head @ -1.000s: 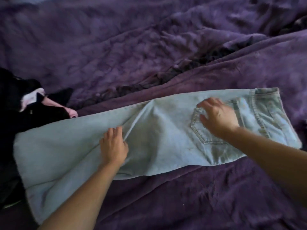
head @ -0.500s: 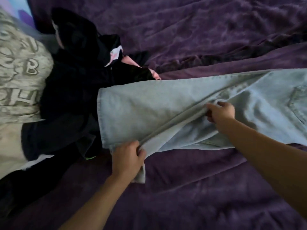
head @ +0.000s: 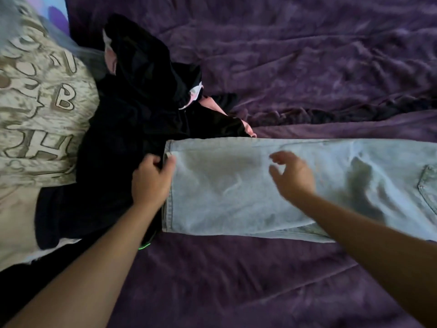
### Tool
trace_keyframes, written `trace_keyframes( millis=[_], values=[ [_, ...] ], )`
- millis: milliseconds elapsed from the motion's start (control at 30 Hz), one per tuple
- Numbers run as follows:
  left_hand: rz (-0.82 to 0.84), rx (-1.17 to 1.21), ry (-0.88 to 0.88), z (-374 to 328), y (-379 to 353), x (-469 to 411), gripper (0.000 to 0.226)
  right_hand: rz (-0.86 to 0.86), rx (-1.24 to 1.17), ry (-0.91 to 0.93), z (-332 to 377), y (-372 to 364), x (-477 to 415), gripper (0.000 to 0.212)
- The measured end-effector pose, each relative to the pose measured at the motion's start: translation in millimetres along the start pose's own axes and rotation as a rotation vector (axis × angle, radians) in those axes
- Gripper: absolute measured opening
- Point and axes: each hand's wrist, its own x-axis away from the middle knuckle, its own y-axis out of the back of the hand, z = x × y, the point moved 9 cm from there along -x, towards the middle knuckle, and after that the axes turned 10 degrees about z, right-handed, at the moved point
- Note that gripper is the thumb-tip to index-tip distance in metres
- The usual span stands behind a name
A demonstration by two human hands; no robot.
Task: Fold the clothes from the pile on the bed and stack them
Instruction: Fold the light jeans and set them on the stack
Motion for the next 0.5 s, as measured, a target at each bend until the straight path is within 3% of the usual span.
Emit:
trace_keyframes(
  millis=[100, 200, 300, 367, 433, 500],
  values=[
    [0.165, 0.027, 0.118, 45, -44, 22, 0.068, 0.242, 0.314, -0.005, -17, -66, 12, 0.064],
    [0.153, 0.150, 0.177, 65, -56, 14, 0.070, 0.288, 0.486, -0.041, -37, -99, 9, 0.072],
    [0.201, 0.340, 0.148, 59, -57, 8, 0.027, 0.297, 0.539, -0.024, -40, -108, 6, 0.073],
    [0.195, 0.328, 0.047, 34, -42, 16, 0.004, 0.355, 0.498, -0.008, -41, -106, 5, 0.075],
    [0.184, 0.268, -0.090, -11, -25, 29, 0.005, 0.409, 0.399, 0.028, -42, -91, 4, 0.073],
    [0.207, 0.209, -0.260, -72, -16, 50, 0.004, 0.332, 0.221, 0.028, -50, -58, 2, 0.058]
  ],
)
